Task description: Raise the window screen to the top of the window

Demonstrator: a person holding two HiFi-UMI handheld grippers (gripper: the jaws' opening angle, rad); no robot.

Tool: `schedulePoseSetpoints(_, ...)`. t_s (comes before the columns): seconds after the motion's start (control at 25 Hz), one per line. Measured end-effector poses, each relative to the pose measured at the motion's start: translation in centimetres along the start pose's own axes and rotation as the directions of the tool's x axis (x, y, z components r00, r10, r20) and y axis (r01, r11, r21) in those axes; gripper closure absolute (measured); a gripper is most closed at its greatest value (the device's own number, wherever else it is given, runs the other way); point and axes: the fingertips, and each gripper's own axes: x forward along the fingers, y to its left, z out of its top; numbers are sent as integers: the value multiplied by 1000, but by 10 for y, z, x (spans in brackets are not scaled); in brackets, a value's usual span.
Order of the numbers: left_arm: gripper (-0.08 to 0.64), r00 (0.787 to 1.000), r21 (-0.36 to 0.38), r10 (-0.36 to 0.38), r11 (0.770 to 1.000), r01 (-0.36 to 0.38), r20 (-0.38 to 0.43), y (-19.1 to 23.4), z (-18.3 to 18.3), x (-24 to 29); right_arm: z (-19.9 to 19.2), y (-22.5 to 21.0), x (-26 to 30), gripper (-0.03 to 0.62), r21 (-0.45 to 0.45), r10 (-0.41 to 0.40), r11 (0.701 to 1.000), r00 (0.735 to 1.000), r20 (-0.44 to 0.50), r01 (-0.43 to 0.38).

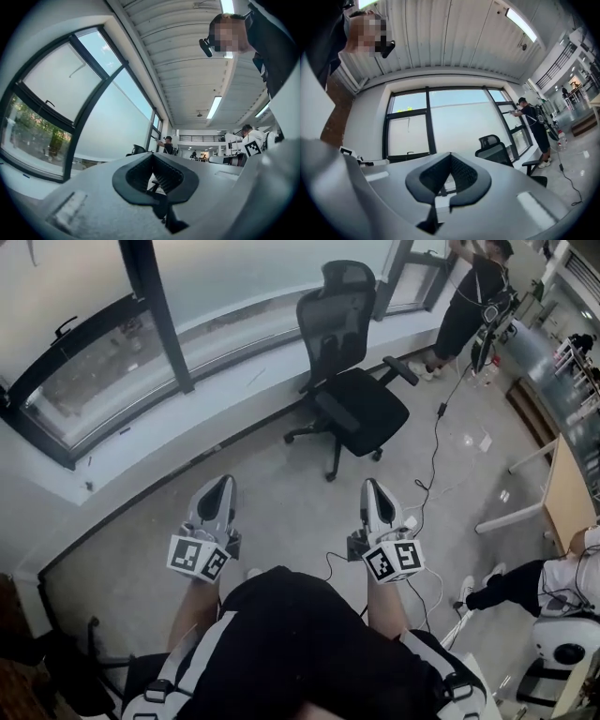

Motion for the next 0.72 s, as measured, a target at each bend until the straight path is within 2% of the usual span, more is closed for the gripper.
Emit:
schedulePoseSetpoints(0.2, 557, 991, 28, 133, 991, -133, 18, 54, 14, -55, -26, 61, 45, 588, 26, 130, 991, 991, -23, -130)
schedulePoseSetpoints(0.36, 557, 974, 64, 224, 972, -226, 44, 88, 35, -97, -45, 110, 74, 588, 52, 228, 973, 973, -43, -226)
schedulePoseSetpoints(0.72, 557, 899, 57, 429, 899, -435, 94, 138, 52, -191, -77, 208, 112, 588, 89, 427, 903, 899, -92, -420)
